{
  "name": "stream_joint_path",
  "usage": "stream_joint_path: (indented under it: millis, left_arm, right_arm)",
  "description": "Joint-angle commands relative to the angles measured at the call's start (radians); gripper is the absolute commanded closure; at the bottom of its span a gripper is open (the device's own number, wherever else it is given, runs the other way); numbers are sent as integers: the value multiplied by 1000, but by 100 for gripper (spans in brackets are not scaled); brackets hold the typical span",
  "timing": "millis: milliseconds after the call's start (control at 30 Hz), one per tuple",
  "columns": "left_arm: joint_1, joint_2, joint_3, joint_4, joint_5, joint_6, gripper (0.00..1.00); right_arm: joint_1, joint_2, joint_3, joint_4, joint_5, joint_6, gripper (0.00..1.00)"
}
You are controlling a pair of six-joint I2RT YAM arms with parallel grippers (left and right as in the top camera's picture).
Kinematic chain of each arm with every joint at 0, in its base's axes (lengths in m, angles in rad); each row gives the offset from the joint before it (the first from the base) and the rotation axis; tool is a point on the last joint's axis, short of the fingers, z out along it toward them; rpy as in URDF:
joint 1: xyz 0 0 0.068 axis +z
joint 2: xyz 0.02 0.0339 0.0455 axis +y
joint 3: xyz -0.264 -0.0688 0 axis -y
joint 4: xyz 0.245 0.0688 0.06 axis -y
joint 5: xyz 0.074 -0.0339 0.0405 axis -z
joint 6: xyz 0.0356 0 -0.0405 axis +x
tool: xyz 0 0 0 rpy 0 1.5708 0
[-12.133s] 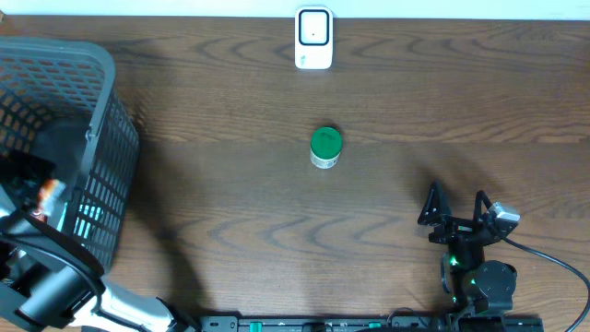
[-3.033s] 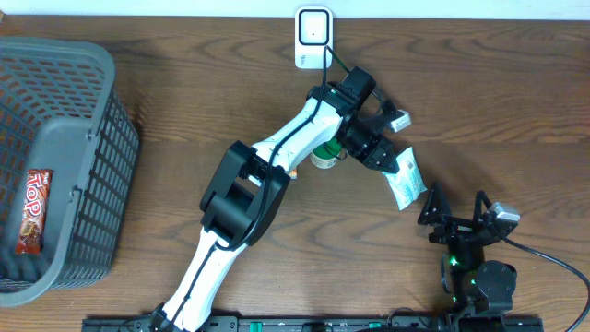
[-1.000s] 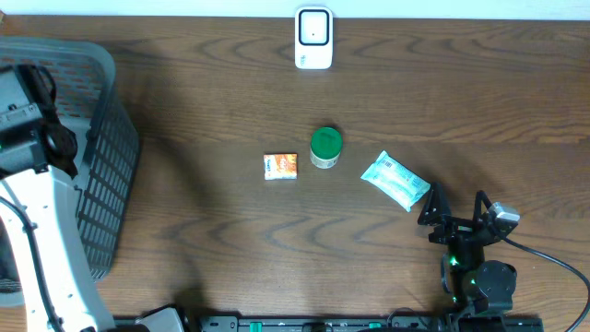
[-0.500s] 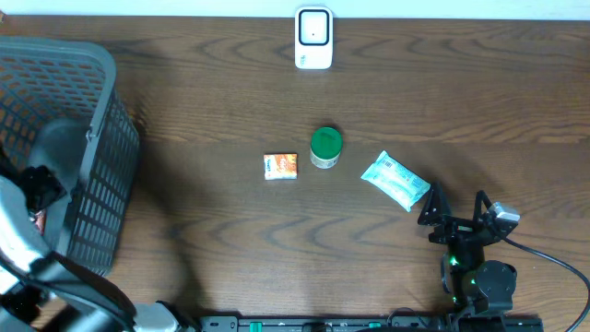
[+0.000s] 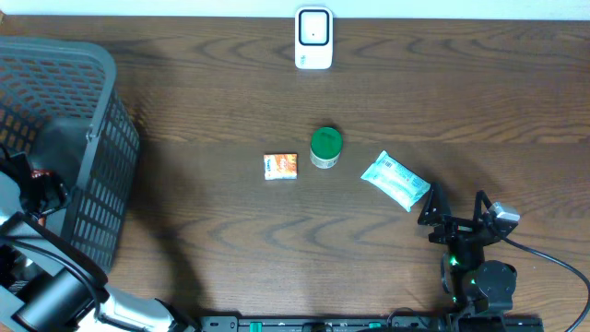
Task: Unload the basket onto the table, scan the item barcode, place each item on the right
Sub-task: 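Reach the left gripper into the basket and grasp the red Top bar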
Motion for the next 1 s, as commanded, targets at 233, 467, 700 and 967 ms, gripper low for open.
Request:
stream_joint_path:
  millis: [233, 467, 700, 967]
  left_arm:
    - [43, 105, -5, 19, -44, 40, 4]
    - [43, 156, -5, 25, -20, 32, 46]
    - [43, 156, -5, 24, -14, 17, 81]
    - [-2, 110, 64, 4, 101, -64, 93]
  right_arm:
    - [2, -3, -2, -3, 8, 1, 1]
    - [2, -3, -2, -3, 8, 1, 1]
    - [2, -3, -2, -3, 9, 1, 1]
    - [2, -3, -2, -3, 8, 1, 1]
